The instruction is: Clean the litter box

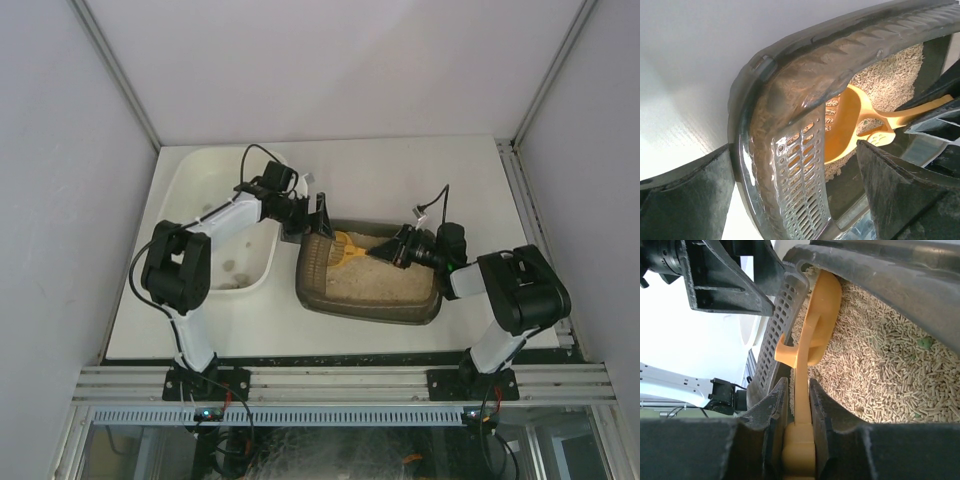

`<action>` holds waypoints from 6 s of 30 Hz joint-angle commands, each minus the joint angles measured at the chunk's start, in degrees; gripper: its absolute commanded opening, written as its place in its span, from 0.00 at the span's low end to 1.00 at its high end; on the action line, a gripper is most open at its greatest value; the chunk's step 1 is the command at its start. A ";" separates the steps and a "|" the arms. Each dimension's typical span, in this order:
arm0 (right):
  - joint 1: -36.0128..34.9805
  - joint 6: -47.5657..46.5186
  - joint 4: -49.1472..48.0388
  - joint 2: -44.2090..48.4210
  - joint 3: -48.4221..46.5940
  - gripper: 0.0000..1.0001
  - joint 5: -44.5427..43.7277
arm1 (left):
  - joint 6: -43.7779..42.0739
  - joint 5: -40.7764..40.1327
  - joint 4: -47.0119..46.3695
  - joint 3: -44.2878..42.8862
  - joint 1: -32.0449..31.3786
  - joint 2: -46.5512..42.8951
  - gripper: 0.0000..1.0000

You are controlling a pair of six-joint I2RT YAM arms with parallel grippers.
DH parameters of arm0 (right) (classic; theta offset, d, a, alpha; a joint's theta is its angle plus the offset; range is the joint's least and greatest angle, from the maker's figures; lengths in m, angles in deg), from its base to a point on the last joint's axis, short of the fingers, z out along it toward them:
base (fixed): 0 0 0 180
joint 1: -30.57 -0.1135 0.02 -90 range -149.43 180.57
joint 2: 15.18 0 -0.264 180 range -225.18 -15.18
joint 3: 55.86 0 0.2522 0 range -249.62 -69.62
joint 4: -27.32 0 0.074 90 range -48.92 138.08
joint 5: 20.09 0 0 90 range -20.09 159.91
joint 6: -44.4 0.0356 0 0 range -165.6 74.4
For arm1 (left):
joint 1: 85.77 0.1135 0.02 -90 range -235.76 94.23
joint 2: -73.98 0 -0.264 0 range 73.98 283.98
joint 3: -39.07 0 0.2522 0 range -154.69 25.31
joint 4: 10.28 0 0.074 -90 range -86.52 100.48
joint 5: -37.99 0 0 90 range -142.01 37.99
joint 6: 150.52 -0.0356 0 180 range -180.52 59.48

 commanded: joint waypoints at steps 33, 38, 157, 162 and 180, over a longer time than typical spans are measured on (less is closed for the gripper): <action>8.95 -14.41 42.69 37.45 10.96 0.00 -5.92 | -1.58 4.85 -3.96 -3.70 1.49 -3.36 1.00; 11.34 -12.27 41.88 41.75 12.67 0.00 -5.02 | -1.64 4.44 -3.86 -3.97 1.68 -3.51 1.00; 16.70 27.44 39.49 100.57 31.69 0.00 -6.51 | -7.66 2.25 -2.23 5.62 1.88 -7.66 1.00; 17.57 24.60 43.60 99.17 28.24 0.00 -6.06 | -7.79 2.35 -2.03 5.48 1.79 -7.46 1.00; 25.43 22.69 44.47 94.46 23.47 0.00 3.97 | -8.31 2.76 -1.46 5.74 1.77 -7.81 1.00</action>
